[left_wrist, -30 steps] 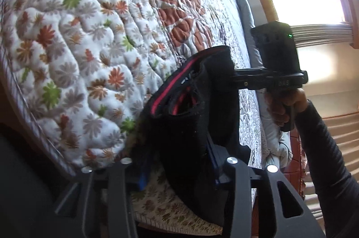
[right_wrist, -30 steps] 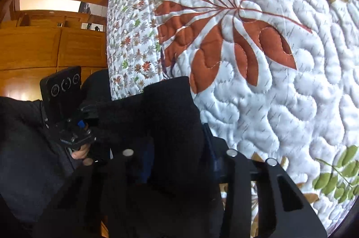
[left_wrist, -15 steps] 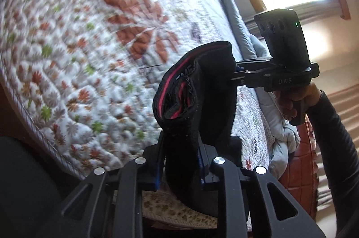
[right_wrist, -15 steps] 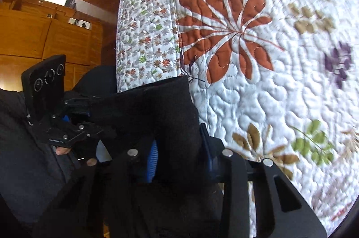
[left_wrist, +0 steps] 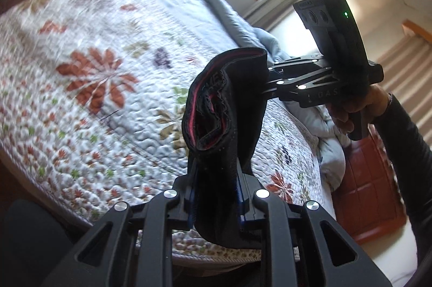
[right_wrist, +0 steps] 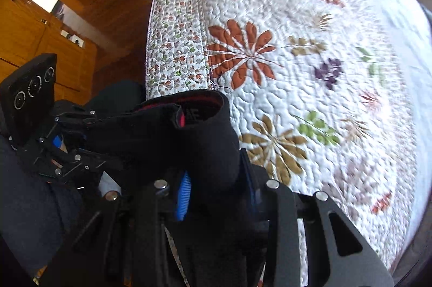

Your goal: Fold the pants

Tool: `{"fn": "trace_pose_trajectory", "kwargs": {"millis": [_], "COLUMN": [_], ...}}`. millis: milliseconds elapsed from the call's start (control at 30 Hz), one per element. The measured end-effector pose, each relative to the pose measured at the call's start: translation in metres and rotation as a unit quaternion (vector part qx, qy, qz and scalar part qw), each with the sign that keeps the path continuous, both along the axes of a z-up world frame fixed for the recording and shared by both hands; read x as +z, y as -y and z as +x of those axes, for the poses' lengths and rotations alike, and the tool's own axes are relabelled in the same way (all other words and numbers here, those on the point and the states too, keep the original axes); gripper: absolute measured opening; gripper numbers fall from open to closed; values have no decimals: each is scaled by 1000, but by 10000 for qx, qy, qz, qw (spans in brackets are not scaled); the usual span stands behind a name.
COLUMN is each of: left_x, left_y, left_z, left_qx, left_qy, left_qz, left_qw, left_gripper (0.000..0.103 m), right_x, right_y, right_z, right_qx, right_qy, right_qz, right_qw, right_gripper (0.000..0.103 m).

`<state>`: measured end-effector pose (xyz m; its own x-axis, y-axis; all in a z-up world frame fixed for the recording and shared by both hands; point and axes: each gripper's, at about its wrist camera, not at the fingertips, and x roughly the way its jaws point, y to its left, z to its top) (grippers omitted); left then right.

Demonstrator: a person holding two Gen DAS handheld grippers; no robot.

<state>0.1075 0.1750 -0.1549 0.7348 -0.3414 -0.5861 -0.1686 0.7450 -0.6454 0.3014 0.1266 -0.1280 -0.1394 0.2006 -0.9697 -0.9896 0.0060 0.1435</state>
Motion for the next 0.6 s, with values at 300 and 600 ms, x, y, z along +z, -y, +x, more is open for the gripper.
{"fn": "trace_pose_trajectory", "kwargs": {"millis": [300, 600], "left_x": [53, 86], "left_y": [57, 116], "left_z": [-11, -15], "left_qx": [-521, -1037], "left_qy": [268, 503], "left_qz": [624, 1115], "left_qw": [9963, 9871], "left_gripper": [22, 22], "right_x": [49, 74], "right_y": [65, 125], "right_z": [-23, -38], "right_qx": [-237, -520], "right_qy": [684, 1123], "right_qz": [295, 480], "right_qw": [9969, 9912], "right_gripper": [32, 31]}}
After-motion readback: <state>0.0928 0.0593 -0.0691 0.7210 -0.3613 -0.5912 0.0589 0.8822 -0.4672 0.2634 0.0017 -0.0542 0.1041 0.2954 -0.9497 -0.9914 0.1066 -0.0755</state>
